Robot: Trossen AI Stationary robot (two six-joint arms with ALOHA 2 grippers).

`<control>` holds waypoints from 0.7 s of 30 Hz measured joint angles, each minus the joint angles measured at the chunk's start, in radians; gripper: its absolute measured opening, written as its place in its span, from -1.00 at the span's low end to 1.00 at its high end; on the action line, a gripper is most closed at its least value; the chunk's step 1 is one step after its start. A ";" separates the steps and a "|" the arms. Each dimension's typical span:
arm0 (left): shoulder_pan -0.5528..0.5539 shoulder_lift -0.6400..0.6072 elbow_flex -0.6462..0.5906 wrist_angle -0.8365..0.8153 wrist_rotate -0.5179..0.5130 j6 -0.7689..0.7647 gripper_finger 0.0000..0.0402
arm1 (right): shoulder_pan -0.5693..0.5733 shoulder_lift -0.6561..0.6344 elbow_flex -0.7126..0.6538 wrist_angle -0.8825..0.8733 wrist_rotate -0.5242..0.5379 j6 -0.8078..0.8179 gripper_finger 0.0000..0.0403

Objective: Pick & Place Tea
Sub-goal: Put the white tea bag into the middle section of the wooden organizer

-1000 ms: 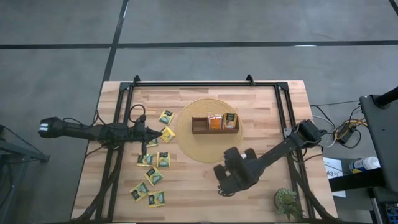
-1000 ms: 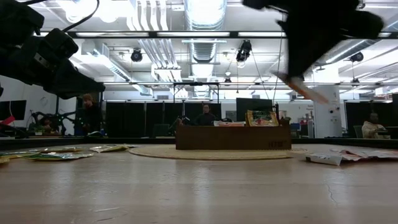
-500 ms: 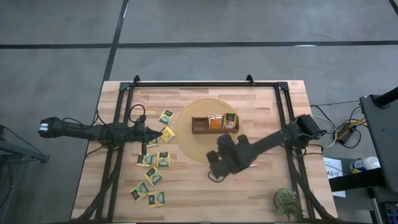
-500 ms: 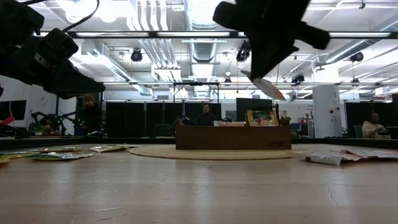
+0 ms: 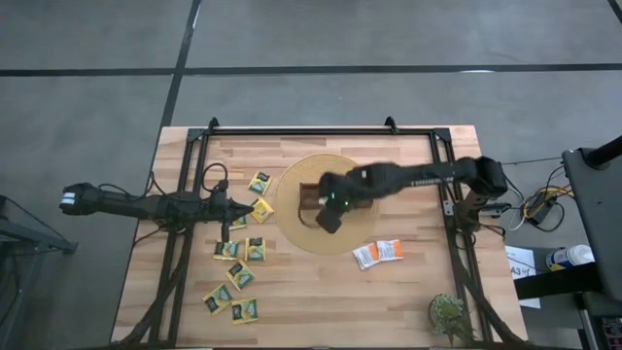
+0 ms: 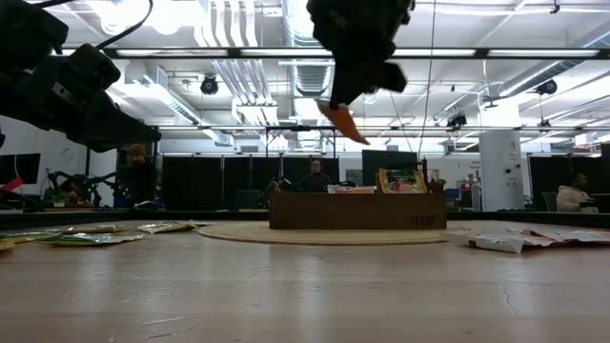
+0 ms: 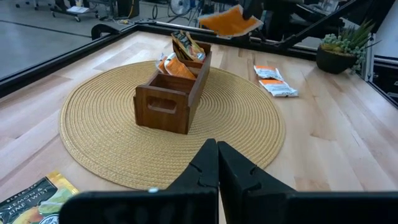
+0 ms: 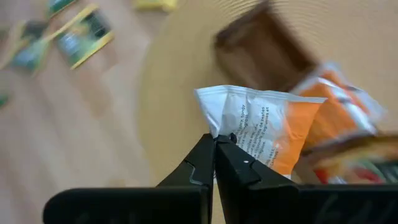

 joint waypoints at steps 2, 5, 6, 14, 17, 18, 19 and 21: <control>0.000 0.000 0.000 0.000 0.000 0.000 -1.00 | -0.050 0.000 0.000 -0.002 -0.118 -0.114 -0.96; 0.000 0.000 0.000 0.000 0.000 0.000 -1.00 | -0.110 0.004 0.000 -0.002 -0.219 -0.275 -0.96; 0.000 0.000 0.000 0.000 0.000 0.000 -1.00 | -0.127 0.005 0.000 -0.002 -0.239 -0.331 -0.96; 0.000 0.000 0.000 0.000 0.000 0.000 -1.00 | -0.217 0.006 -0.001 -0.002 -0.461 -0.630 -0.96; 0.000 0.000 0.000 0.000 0.000 0.000 -1.00 | -0.237 0.006 -0.007 -0.004 -0.516 -0.666 -0.96; 0.000 0.000 0.000 0.000 0.000 0.000 -1.00 | -0.243 0.006 -0.010 -0.009 -0.528 -0.675 -0.96; 0.000 0.000 0.000 0.000 0.000 0.000 -1.00 | -0.250 0.006 -0.015 -0.010 -0.544 -0.684 -0.96; 0.000 0.000 0.000 0.000 0.000 0.000 -1.00 | -0.264 0.006 -0.028 -0.008 -0.581 -0.699 -0.96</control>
